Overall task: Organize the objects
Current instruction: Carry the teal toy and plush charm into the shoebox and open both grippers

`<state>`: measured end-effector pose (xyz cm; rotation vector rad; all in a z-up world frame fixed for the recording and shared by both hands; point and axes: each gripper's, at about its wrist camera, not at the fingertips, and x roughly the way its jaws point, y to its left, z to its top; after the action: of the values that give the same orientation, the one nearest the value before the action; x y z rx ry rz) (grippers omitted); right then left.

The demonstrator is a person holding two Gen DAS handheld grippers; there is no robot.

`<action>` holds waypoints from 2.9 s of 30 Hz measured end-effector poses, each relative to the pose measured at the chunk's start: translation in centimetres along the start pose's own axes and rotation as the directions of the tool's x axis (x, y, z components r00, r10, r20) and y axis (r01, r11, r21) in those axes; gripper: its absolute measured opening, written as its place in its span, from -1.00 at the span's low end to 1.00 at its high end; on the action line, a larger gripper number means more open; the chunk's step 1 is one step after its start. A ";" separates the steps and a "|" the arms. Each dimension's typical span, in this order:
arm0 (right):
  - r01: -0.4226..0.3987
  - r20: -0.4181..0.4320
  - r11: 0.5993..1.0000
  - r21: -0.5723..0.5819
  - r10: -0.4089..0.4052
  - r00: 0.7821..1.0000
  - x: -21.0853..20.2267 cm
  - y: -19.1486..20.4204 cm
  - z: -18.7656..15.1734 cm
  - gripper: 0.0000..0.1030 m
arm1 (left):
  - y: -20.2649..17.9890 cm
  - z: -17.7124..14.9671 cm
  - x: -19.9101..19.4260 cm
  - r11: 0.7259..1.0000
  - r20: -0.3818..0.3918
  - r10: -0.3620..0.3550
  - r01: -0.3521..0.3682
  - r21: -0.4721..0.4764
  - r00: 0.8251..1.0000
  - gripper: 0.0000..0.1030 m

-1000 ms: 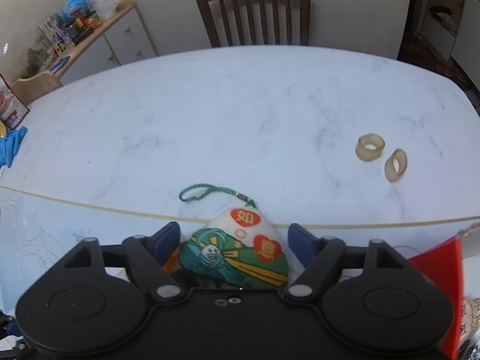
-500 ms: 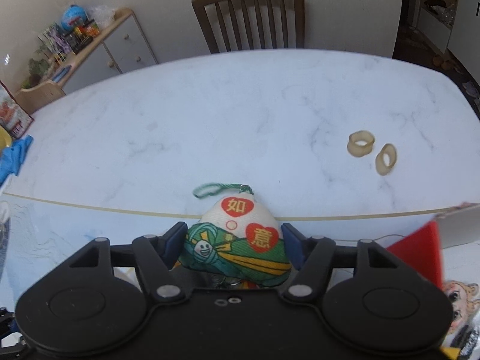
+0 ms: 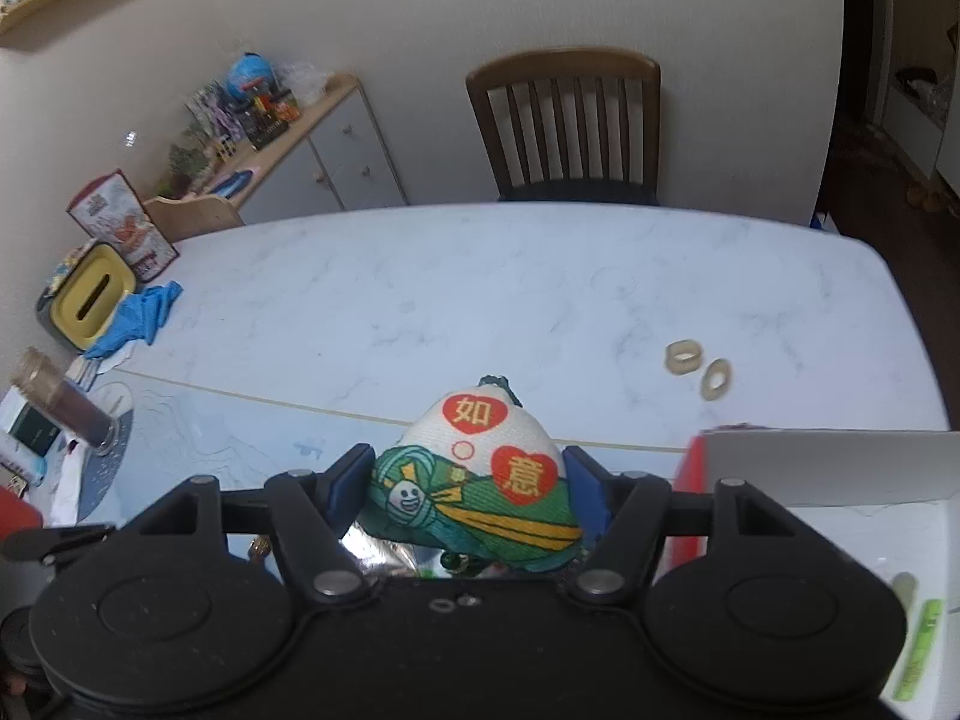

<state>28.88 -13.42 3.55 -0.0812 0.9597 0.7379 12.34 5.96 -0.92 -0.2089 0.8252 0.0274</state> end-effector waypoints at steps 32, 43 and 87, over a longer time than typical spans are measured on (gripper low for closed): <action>0.138 0.068 0.990 -0.010 -0.137 0.988 -11.1 -17.7 -6.3 0.30 | -24.6 4.2 6.8 0.942 -0.032 -0.067 0.074 0.327 0.997 -0.45; 0.180 -0.021 0.974 -0.140 -0.185 0.983 -7.4 -21.1 -9.6 0.32 | -28.1 3.9 13.8 0.931 -0.107 0.037 0.005 0.365 0.994 -0.45; 0.084 -0.144 0.963 -0.256 -0.124 0.982 -3.5 -21.9 -12.3 0.64 | -30.7 3.7 20.6 0.912 -0.239 0.165 -0.057 0.405 0.957 -0.43</action>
<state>32.10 -36.53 -6.50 -0.4139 1.0017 0.7597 32.27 -24.58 -8.16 0.2240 1.0946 -0.0615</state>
